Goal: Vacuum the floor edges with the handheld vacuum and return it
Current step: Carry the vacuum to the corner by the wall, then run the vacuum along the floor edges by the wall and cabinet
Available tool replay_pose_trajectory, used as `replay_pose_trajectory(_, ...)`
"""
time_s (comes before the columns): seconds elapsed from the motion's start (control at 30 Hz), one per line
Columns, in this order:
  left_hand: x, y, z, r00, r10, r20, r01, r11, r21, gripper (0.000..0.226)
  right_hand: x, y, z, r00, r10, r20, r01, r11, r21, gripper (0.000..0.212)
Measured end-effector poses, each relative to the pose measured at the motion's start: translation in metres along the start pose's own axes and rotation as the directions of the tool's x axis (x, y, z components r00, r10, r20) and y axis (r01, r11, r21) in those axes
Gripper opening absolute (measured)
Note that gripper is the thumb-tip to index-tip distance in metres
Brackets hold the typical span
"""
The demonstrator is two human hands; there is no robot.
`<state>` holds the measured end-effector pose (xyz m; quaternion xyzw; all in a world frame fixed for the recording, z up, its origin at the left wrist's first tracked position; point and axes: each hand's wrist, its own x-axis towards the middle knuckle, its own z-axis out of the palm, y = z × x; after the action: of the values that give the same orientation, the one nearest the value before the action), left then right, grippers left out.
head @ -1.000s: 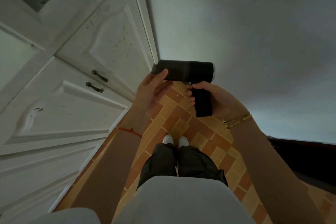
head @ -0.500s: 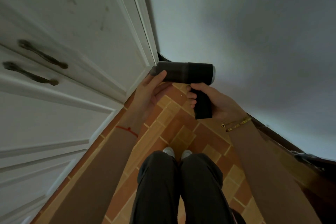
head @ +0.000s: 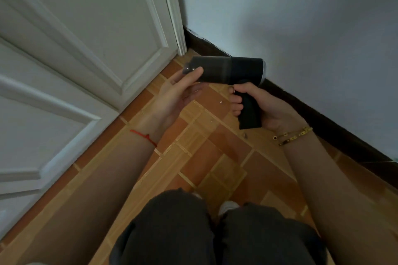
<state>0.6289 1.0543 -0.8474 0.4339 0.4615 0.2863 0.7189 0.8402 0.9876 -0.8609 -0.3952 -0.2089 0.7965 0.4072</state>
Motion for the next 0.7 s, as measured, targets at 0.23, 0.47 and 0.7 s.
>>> replay_pose_trajectory(0.23,0.026,-0.065,-0.017,0.999,0.039,0.012,-0.04,0.998,0.057,0.041,0.028,0.051,-0.04,1.0,-0.012,0.02,0.012,1.0,-0.002,0.01)
replay_pose_trajectory(0.47,0.037,-0.091,-0.026,0.999,0.042,0.022,-0.043,0.999,0.03,0.044,0.039,0.073,-0.052,0.998,-0.066,0.002,0.066,0.998,-0.026,0.01)
replay_pose_trajectory(0.7,0.048,-0.105,-0.028,0.999,0.009,0.052,-0.012,0.998,0.063,0.05,0.042,0.071,-0.06,0.983,-0.102,-0.152,0.084,0.989,-0.12,0.032)
